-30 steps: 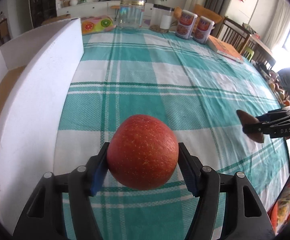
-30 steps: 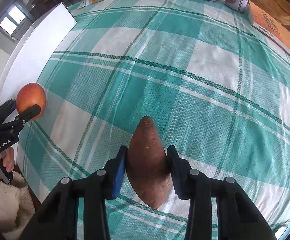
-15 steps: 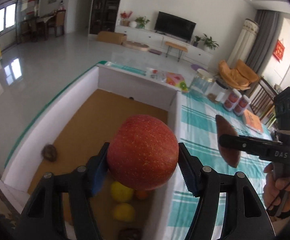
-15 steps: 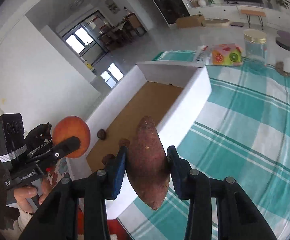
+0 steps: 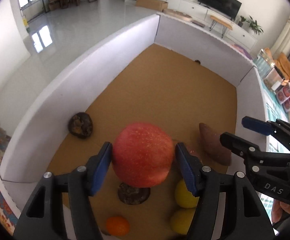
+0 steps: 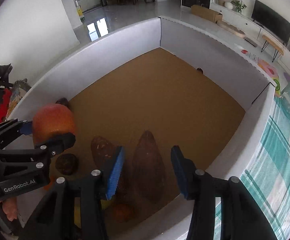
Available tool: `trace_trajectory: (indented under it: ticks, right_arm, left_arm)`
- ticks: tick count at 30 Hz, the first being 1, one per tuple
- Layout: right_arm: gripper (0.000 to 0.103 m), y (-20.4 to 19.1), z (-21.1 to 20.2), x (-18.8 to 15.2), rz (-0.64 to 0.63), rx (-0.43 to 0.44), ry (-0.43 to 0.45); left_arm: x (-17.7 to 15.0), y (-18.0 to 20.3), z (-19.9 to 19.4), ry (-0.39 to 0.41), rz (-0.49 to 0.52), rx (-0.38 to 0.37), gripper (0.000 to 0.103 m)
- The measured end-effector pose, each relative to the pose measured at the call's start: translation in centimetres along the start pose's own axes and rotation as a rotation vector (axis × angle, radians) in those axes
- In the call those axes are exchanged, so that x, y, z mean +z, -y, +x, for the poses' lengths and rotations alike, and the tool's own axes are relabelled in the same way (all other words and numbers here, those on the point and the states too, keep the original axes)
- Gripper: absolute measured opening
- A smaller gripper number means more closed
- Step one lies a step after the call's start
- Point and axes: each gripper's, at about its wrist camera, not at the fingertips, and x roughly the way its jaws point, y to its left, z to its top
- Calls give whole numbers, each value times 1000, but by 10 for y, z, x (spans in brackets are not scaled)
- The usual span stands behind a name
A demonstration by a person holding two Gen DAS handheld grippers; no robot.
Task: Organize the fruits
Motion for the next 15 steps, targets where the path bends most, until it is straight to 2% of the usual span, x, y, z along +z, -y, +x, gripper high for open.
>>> trace_trajectory:
  ticks: [1, 3, 4, 5, 6, 8, 11, 15]
  right_arm:
    - [70, 4, -8, -1, 12, 2, 23]
    - [72, 13, -30, -4, 33, 1, 70]
    - [78, 17, -42, -5, 41, 6, 97]
    - [87, 18, -57, -8, 49, 10, 127]
    - [93, 18, -71, -12, 55, 14, 157]
    - [103, 18, -97, -22, 61, 18, 212]
    - [103, 12, -121, -40, 59, 17, 245]
    - [103, 2, -132, -60, 78, 38, 243]
  left_arm:
    - [0, -2, -11, 50, 18, 18, 68]
    - [-2, 2, -31, 128, 41, 34, 80]
    - [-2, 0, -42, 168, 38, 28, 89]
    - [-5, 1, -54, 216, 28, 26, 92]
    - [-8, 1, -66, 268, 18, 32, 96]
    - [-19, 2, -90, 363, 7, 44, 98]
    - [-32, 6, -115, 431, 12, 83, 101]
    - [-43, 11, -129, 464, 36, 183, 102]
